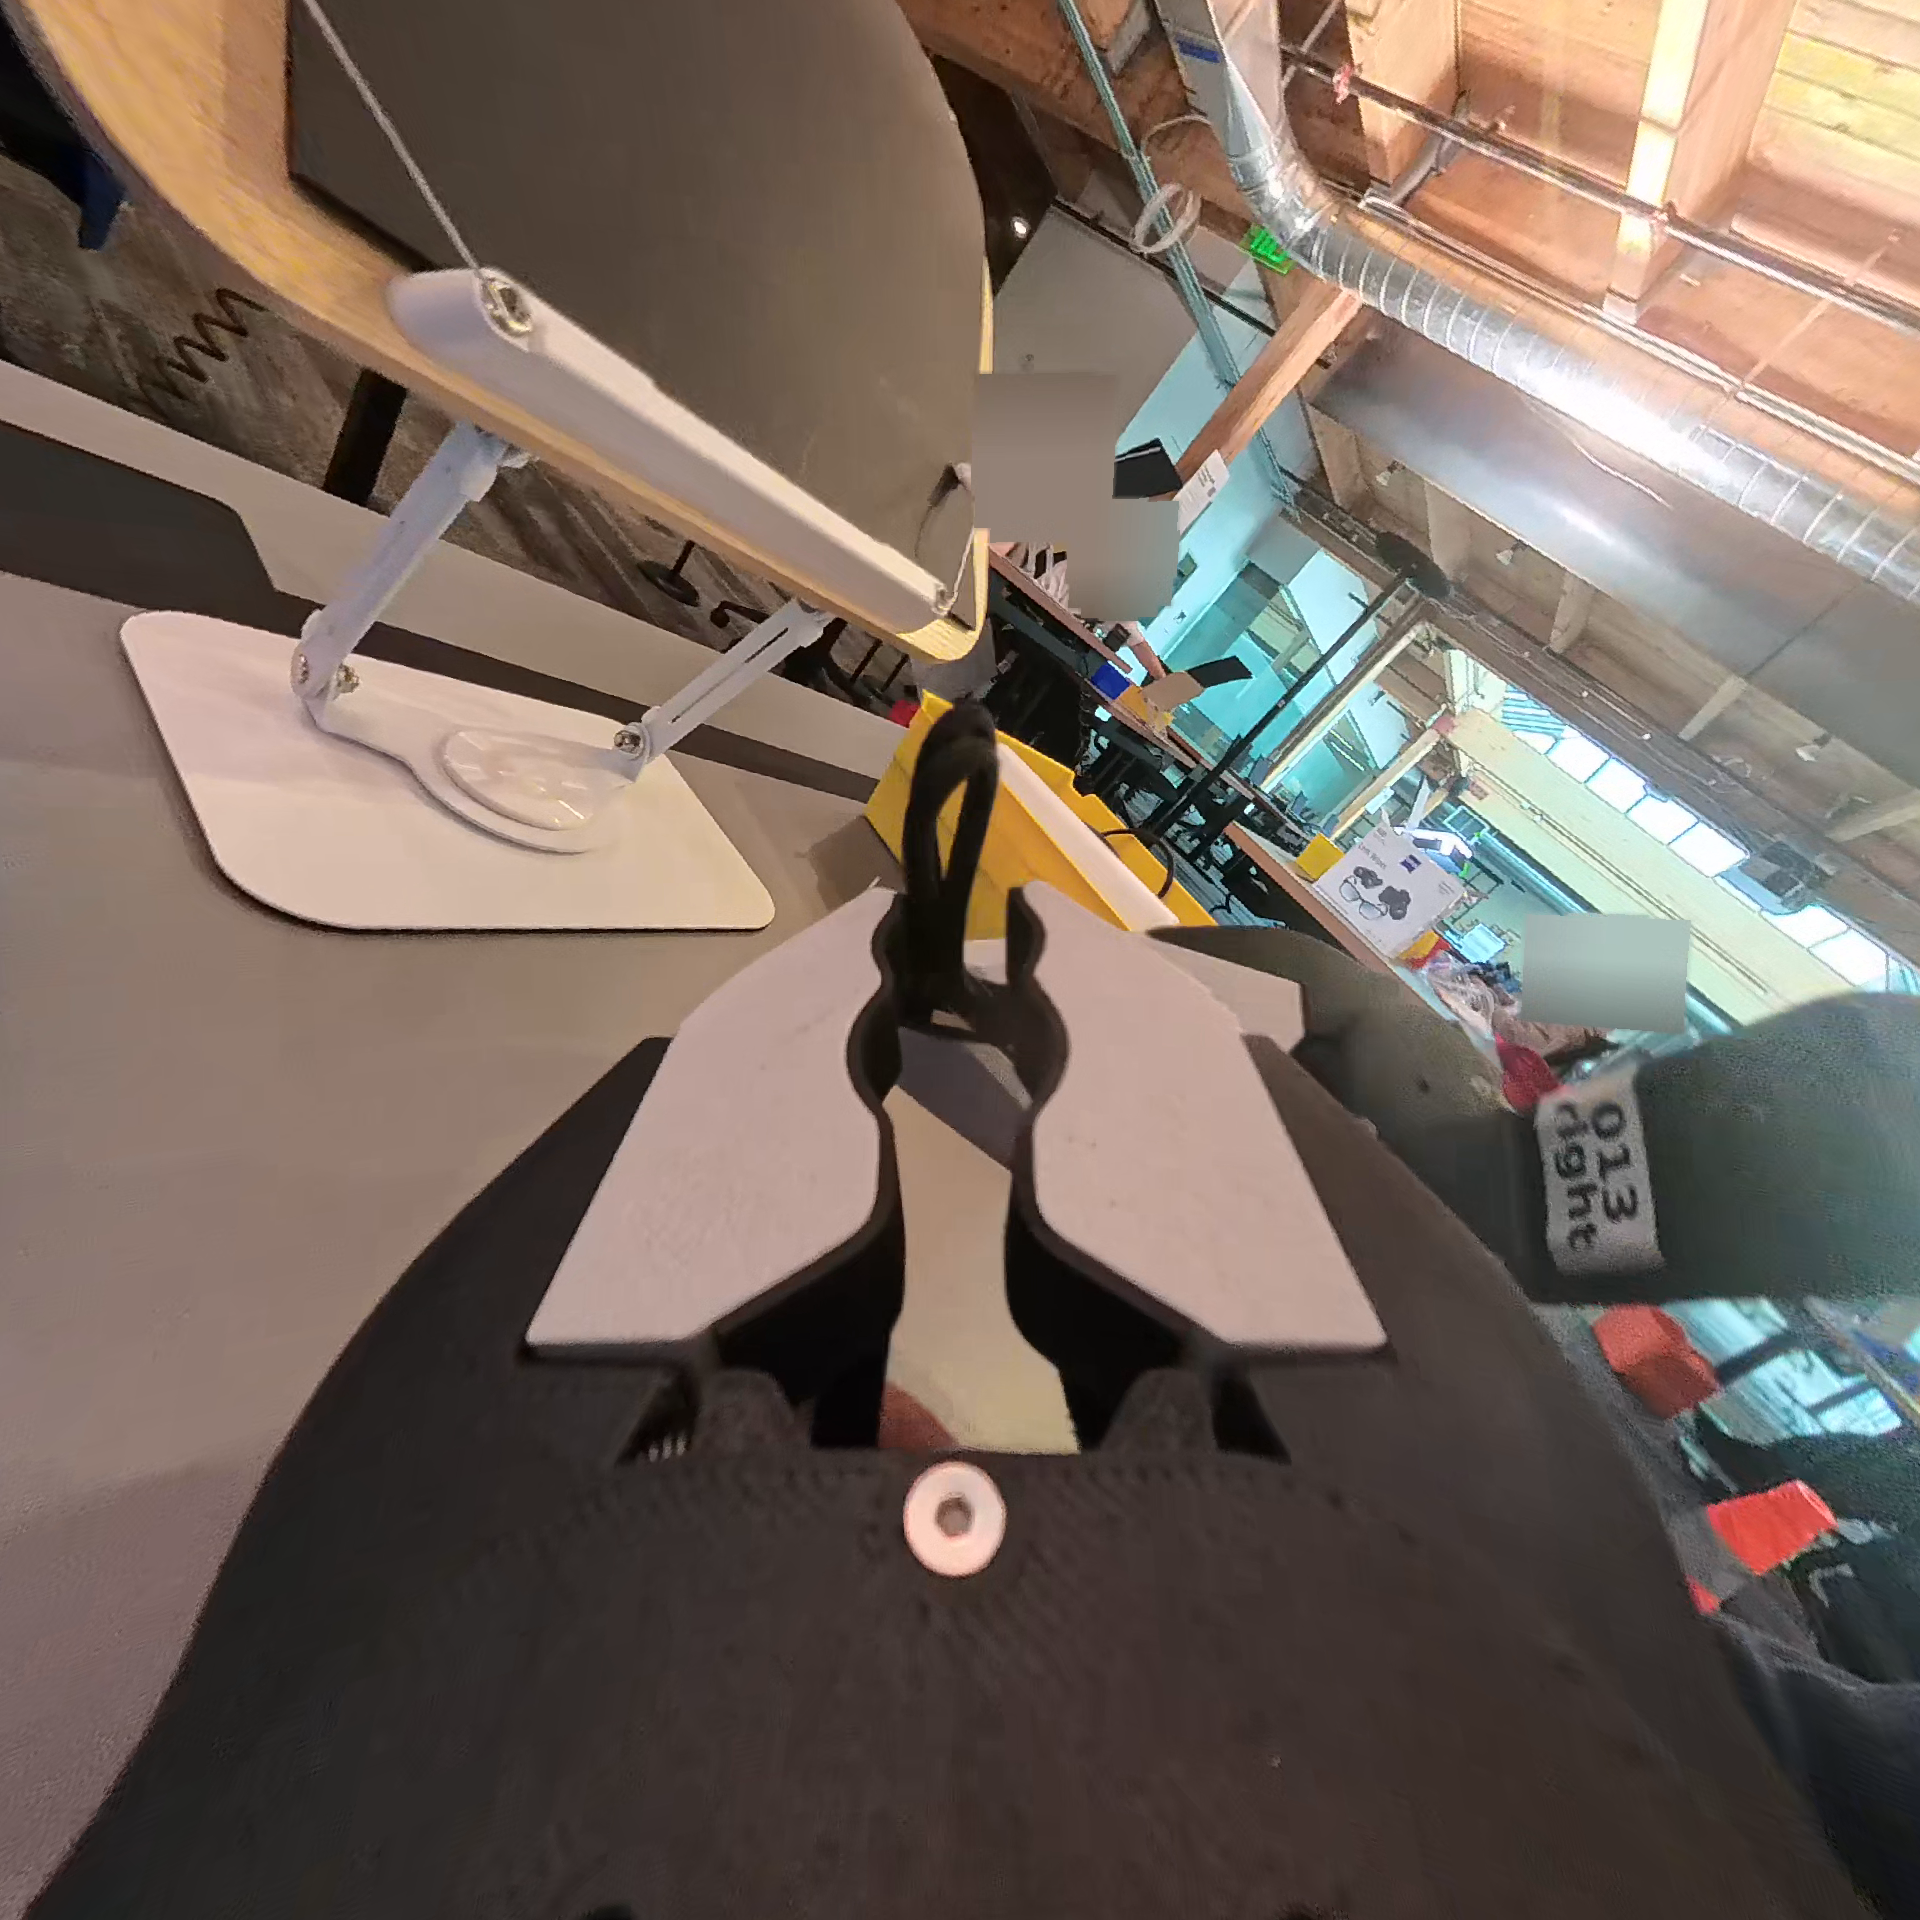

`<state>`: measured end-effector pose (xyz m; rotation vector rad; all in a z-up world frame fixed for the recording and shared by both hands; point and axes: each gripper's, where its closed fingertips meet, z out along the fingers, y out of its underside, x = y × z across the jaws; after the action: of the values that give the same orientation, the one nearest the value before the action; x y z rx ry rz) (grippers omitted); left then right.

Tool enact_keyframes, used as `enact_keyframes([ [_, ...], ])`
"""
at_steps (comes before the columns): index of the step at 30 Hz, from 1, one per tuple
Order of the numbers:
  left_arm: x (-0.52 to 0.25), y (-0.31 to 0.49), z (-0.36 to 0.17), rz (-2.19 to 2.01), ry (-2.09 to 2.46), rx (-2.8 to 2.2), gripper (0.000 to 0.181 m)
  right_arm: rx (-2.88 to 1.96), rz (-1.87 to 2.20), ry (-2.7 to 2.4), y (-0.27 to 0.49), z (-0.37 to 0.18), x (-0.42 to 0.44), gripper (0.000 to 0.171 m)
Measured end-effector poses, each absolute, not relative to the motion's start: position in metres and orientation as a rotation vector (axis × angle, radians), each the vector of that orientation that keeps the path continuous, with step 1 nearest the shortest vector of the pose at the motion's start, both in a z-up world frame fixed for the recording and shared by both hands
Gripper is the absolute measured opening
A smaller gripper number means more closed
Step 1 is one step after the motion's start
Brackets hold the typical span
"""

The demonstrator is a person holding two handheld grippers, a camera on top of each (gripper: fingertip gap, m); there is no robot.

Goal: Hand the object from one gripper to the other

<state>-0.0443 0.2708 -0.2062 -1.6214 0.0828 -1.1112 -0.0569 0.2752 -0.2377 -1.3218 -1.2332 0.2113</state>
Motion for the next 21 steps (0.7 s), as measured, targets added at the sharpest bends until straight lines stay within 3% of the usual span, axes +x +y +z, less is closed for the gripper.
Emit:
enact_keyframes([
  [6,-0.047,0.264,-0.191,-0.933,0.280,-1.555,0.033,-1.407,0.773,-1.133,0.269,-0.227,-0.049,0.005],
  [11,-0.054,0.260,-0.174,-0.484,0.561,-1.465,0.045,-1.466,1.124,-1.044,0.269,-0.218,-0.033,0.005],
  [21,-0.036,0.246,-0.204,0.366,1.249,-1.148,0.056,-1.585,1.472,-1.166,0.239,-0.239,-0.038,0.005],
])
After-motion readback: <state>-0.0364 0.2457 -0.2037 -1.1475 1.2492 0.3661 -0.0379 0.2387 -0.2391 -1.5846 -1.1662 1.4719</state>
